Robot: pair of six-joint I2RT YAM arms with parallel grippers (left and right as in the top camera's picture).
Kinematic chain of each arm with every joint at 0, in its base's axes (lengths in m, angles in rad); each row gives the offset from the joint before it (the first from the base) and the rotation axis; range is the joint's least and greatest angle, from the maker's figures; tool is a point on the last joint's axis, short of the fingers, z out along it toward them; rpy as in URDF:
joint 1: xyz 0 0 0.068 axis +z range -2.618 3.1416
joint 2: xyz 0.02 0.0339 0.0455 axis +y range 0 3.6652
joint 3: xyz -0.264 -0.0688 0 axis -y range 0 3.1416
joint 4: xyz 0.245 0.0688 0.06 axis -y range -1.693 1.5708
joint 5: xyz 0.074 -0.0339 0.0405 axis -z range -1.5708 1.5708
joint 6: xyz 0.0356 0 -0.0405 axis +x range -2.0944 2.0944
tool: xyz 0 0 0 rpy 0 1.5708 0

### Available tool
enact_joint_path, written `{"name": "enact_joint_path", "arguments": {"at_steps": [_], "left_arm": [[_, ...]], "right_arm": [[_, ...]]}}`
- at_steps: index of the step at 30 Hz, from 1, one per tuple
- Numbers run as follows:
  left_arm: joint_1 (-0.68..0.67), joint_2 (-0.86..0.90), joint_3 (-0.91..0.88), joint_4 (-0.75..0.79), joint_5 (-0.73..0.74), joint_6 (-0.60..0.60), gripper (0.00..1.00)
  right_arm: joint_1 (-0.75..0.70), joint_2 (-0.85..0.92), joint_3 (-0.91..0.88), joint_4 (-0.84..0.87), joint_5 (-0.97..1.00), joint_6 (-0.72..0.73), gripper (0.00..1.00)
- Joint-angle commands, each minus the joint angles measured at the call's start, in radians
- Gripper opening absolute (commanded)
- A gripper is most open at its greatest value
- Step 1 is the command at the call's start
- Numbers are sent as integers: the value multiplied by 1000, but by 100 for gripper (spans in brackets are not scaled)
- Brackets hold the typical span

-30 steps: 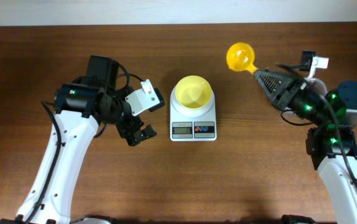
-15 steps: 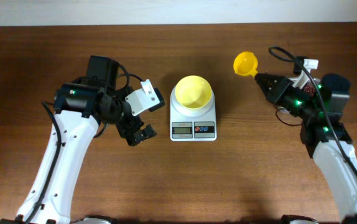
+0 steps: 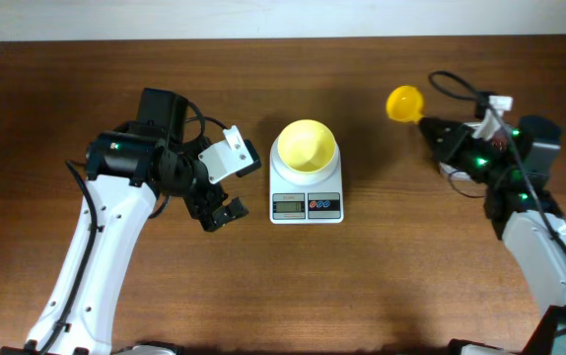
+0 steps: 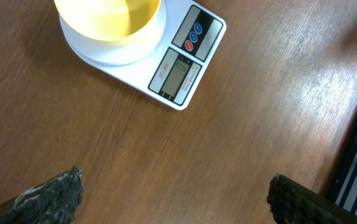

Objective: Scoop item into bowl and weigh 50g on scale
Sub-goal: 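Move the yellow scoop with the right gripper over the bean tub, then dip the scoop into the red beans and scoop them with the right gripper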

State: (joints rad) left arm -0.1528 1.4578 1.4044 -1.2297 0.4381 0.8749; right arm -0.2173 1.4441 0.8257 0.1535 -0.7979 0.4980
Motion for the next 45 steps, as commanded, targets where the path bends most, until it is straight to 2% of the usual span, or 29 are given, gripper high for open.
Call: {"name": "enact_joint_path", "arguments": {"at_steps": [1,3,8,10,14,17,18,22,31,35,41,45], "left_arm": [[5,2,-7,2,11,16,99],[5,2,-7,2,11,16,99],[5,2,-7,2,10,16,99],[5,2,-7,2,10,16,99],[5,2,-7,2,10,16,99],[5,2,-7,2,11,16,99],[5,2,-7,2,11,16,99],[5,2,-7,2,11,16,99],[5,2,-7,2,11,16,99],[5,2,-7,2,10,16,99],[5,2,-7,2,11,16,99],[5,2,-7,2,10,16,99]], "right_arm": [[-53,-2,49,-121,99,-204,4],[-53,-2,102,-278,146,-305,4],[-53,-7,471,-859,318,-574,4],[-54,-7,551,-970,391,-625,4],[-53,6,536,-996,598,-625,4],[-53,29,532,-996,857,-625,4],[-53,42,532,-998,873,-626,4],[-52,124,532,-1009,864,-731,4],[-51,298,532,-963,862,-730,4],[-51,332,532,-958,856,-729,4],[-51,332,532,-967,674,-729,4],[-52,332,532,-981,666,-726,4]]}}
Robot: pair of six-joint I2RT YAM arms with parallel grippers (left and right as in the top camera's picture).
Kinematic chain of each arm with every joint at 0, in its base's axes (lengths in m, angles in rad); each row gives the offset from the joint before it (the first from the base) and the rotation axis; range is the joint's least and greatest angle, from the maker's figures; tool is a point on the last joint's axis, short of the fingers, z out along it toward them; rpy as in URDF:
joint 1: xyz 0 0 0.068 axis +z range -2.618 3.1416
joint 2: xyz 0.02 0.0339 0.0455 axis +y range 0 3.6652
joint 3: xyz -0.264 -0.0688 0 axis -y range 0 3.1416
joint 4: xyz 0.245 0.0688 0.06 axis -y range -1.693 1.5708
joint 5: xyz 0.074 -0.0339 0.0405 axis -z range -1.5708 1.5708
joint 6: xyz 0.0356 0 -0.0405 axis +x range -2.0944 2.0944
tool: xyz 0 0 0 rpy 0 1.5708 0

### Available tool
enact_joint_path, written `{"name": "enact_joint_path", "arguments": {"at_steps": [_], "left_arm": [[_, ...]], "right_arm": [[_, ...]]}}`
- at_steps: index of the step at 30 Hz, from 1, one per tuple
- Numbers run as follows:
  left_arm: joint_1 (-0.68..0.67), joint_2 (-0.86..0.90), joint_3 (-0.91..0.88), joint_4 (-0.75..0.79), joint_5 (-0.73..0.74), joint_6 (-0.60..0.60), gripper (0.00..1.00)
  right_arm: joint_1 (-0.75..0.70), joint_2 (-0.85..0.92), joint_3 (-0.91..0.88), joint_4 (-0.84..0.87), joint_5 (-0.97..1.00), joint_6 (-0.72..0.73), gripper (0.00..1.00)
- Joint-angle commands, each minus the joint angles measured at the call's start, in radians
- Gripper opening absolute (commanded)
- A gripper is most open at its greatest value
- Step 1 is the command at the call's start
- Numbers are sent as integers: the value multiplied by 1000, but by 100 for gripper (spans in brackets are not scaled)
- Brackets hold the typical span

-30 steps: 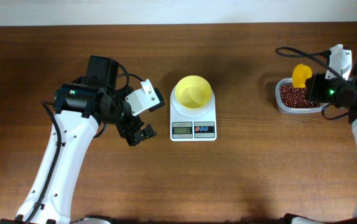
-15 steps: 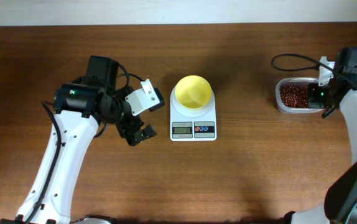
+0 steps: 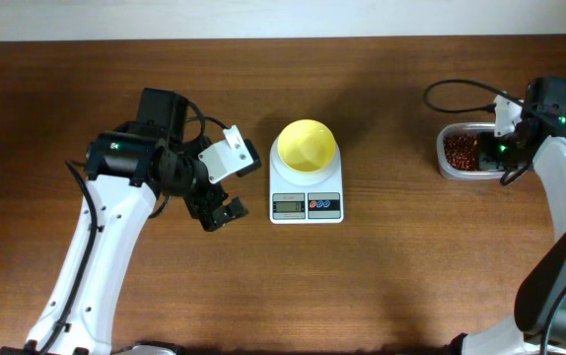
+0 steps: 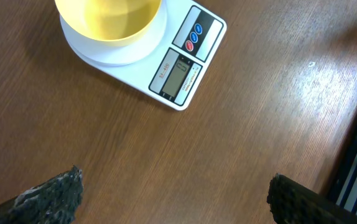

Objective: Scoop item into bowl and weigh 50g on scale
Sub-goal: 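Dip the scoop into the red beans and scoop them with the right gripper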

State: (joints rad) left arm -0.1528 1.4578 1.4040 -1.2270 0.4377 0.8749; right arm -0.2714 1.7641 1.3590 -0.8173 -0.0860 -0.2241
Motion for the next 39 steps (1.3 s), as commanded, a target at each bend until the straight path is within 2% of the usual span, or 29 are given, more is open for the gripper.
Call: {"name": "enact_joint_path", "arguments": {"at_steps": [1,7,20,26,34,39], "left_arm": [[5,2,-6,0,11,16,99],[5,2,-6,0,11,16,99],[5,2,-6,0,11,16,99],[5,2,-6,0,11,16,99],[5,2,-6,0,11,16,99],[5,2,-6,0,11,16,99]], "right_arm": [[3,12,-2,-14,-46,-4,4],[2,12,-2,-23,-150,-4,4],[0,23,-41,-13,-154,58,4],[-51,87,-41,16,-159,185,4],[-103,91,-41,13,-239,208,4],[-104,91,-41,-18,-251,330,4]]}}
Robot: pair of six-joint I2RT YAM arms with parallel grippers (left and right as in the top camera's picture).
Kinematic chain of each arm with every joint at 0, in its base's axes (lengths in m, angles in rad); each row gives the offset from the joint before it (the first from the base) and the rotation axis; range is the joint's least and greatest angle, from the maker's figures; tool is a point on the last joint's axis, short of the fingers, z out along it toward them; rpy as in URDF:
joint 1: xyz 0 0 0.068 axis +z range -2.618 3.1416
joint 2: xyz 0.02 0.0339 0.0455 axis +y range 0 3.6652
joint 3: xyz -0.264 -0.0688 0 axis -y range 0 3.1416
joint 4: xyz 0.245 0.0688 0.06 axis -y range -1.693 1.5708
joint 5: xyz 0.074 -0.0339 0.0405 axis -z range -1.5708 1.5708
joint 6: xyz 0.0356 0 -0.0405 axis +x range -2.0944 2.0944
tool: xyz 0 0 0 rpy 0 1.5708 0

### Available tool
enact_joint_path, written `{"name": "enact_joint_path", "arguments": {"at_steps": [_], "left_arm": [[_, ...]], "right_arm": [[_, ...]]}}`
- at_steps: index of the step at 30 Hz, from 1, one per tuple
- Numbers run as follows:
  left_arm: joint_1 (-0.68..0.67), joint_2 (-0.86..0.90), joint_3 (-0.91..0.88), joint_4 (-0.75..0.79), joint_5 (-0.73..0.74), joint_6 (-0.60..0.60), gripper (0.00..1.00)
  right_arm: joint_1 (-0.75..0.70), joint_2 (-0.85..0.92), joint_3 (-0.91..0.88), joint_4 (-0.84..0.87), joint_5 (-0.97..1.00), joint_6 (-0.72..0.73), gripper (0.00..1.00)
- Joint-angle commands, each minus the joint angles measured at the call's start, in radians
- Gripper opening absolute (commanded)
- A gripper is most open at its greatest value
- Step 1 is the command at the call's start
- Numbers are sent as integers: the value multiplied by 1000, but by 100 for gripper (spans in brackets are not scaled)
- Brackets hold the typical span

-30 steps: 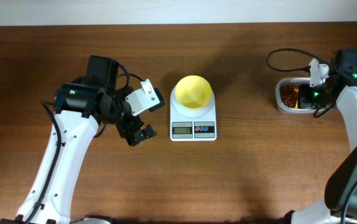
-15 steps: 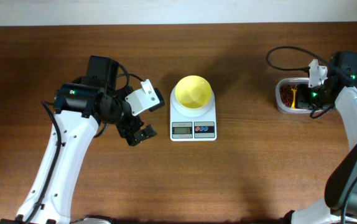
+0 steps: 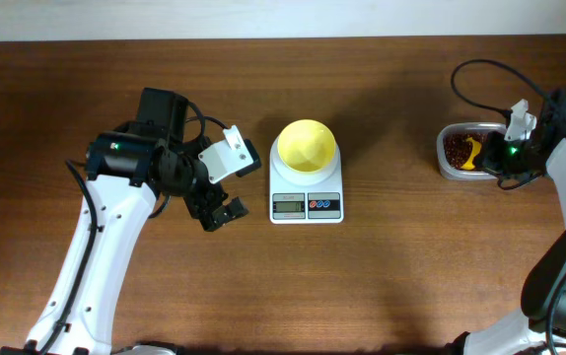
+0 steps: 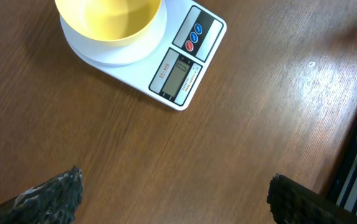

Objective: Scoop item into bowl and weigh 50g on scale
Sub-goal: 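Dip the scoop into the red beans and scoop them with the right gripper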

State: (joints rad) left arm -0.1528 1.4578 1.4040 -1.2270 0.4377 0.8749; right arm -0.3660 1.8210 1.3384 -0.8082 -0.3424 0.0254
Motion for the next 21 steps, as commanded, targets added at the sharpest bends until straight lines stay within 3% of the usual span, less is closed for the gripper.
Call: {"name": "enact_joint_path", "arguments": {"at_steps": [1,12,21], "left_arm": [[5,2,-6,0,11,16,99],[5,2,-6,0,11,16,99],[5,2,-6,0,11,16,99]], "right_arm": [[-10,34,-20,-39,-10,93,4],[-10,34,-20,-49,-74,333,4],[-10,34,-20,-48,-73,250,4]]}}
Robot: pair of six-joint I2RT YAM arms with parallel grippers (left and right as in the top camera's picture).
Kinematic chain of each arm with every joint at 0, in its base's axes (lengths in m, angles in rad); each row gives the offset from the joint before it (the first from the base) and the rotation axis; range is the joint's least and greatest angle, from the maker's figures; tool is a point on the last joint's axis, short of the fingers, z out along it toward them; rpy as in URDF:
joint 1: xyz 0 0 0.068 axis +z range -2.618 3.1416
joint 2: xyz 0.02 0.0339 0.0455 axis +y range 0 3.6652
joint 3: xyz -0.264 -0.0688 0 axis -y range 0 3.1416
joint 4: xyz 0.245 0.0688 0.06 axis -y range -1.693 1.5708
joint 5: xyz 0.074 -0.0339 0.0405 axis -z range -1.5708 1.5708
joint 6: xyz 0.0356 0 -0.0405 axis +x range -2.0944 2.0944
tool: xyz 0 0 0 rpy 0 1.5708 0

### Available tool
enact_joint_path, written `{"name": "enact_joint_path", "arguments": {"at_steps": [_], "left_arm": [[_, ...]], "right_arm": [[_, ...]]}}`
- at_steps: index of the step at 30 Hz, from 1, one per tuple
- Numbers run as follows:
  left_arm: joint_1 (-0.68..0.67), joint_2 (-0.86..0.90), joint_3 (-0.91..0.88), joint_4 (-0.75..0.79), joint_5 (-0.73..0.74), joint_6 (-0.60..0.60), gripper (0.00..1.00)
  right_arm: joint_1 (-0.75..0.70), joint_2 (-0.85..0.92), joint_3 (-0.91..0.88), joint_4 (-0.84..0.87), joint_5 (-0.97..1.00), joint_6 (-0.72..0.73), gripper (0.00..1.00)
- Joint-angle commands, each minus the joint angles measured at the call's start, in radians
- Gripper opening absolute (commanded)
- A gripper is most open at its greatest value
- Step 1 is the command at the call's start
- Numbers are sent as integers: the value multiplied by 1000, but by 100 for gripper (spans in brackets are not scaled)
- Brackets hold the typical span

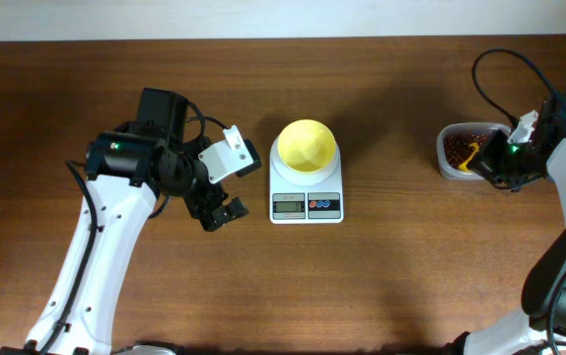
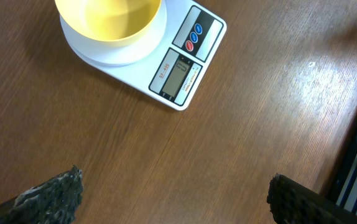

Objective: Scoop item into bowl and weigh 50g on scale
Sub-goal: 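Dip the scoop into the red beans and scoop them with the right gripper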

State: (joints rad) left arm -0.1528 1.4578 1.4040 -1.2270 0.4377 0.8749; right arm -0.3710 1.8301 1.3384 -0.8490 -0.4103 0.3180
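A yellow bowl (image 1: 307, 145) stands on the white scale (image 1: 307, 204) at the middle of the table; both also show in the left wrist view, the bowl (image 2: 107, 18) and the scale (image 2: 185, 65). At the right, a clear container of red beans (image 1: 458, 148) holds the yellow scoop (image 1: 472, 155), and my right gripper (image 1: 501, 163) is shut on its handle at the container's right side. My left gripper (image 1: 219, 213) hangs open left of the scale, its fingertips (image 2: 51, 196) wide apart over bare wood.
The dark wooden table (image 1: 362, 286) carries only the scale and the container. A black cable (image 1: 505, 64) loops above the right arm. The left arm's white link (image 1: 96, 256) runs down to the front edge.
My right wrist has shifted slightly to the right and nearer, and the scoop in the bean container sits at a slightly different tilt. The left arm, bowl and scale have not moved.
My right gripper first held the yellow scoop in the air between the scale and the right edge. Then it was over the bean container with the scoop hidden. Then the scoop lay among the beans, where it still is. The left gripper stayed open.
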Motion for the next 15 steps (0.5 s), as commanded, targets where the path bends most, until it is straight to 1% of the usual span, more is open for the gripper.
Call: {"name": "enact_joint_path", "arguments": {"at_steps": [1,2,5,10,14,15], "left_arm": [[5,2,-6,0,11,16,99],[5,2,-6,0,11,16,99],[5,2,-6,0,11,16,99],[5,2,-6,0,11,16,99],[5,2,-6,0,11,16,99],[5,2,-6,0,11,16,99]], "right_arm": [[-5,25,-20,-6,-5,-75,4],[-6,25,-20,-1,-5,-106,4],[-42,25,-20,-1,-21,-129,4],[-164,24,-20,-1,-274,-262,4],[-211,24,-20,-1,-294,-266,4],[-217,24,-20,-1,-318,-293,4]]}}
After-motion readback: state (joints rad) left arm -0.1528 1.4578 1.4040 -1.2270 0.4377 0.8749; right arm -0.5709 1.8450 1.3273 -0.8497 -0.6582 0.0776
